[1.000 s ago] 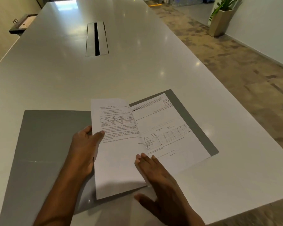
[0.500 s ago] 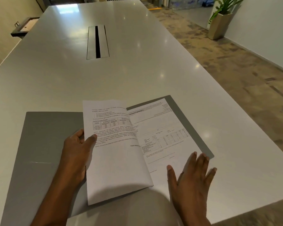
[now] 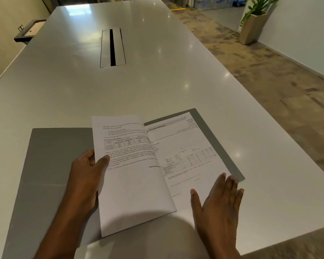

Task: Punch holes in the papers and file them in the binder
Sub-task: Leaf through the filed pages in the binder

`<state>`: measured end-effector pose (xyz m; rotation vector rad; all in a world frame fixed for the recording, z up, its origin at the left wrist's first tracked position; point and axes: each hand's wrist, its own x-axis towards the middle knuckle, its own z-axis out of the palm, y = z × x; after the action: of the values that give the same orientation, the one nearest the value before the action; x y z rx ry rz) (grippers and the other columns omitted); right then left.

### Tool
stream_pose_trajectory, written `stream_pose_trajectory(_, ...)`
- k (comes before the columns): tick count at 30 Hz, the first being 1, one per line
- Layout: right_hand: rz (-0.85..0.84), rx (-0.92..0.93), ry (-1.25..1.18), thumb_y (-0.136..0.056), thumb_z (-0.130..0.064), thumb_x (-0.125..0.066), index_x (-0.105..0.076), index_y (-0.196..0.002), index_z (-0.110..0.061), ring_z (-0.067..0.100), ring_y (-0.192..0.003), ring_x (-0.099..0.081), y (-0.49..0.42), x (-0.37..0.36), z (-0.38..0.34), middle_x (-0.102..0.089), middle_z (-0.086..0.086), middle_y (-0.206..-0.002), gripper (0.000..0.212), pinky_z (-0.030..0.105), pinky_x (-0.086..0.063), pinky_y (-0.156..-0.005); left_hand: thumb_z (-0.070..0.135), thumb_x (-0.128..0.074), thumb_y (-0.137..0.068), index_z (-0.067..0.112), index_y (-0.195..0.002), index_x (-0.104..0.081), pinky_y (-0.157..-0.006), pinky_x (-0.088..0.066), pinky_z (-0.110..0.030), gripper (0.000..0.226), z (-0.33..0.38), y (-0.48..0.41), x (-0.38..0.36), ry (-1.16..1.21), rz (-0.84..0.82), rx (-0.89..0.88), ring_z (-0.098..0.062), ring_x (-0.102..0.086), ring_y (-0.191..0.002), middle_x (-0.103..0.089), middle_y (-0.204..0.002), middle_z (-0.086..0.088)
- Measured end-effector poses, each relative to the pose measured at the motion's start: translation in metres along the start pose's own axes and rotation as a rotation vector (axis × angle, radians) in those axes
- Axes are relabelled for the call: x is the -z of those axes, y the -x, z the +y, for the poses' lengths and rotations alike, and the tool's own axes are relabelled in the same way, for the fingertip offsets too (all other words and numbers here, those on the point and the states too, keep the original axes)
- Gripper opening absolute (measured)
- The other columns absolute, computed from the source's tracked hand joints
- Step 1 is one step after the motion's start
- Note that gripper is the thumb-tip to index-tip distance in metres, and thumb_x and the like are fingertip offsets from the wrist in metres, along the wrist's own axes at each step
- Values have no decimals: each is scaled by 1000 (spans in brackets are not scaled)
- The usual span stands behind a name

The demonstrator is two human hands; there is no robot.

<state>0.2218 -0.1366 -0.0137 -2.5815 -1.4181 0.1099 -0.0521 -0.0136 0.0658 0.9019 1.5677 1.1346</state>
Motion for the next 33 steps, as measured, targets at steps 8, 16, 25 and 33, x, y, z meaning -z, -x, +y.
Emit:
stream_pose_trajectory(8,54,-18,-16,-100,-62,-30,-20,-159,9,39,-158,-19,-5,7,9,-30,29,-164,93,56,-8,-129,1,-63,-102,12,-124,-73,-109,-53,-56,27,0,-1,2,-1,9,-5,-30,-78,-109,-80,-119,-7)
stream_pose_trajectory(16,21,9,-303,-101,-40,-53,-19,-161,-4,37,-158,-17,-4,13,-3,-30,20,-167,78,55,-17,-128,0,-62,-102,14,-121,-73,-110,-52,-55,26,-4,-2,4,3,7,0,-30,-77,-109,-80,-119,-6)
stream_pose_trajectory(25,-35,469,-707,-91,-17,-69,8,-152,-68,13,-117,-66,14,39,-34,-59,0,-149,110,15,-43,-106,1,-57,-105,6,-125,-71,-106,-55,-49,25,7,5,3,41,30,32,-30,-78,-107,-81,-117,-9)
stream_pose_trajectory(33,-29,1136,-650,-73,-1,-80,-42,-153,-14,3,-149,-39,19,38,-65,-55,1,-153,89,29,-40,-119,42,-47,-111,21,-110,-72,-88,-52,-33,33,25,14,4,80,82,16,-15,-70,-96,-75,-103,4)
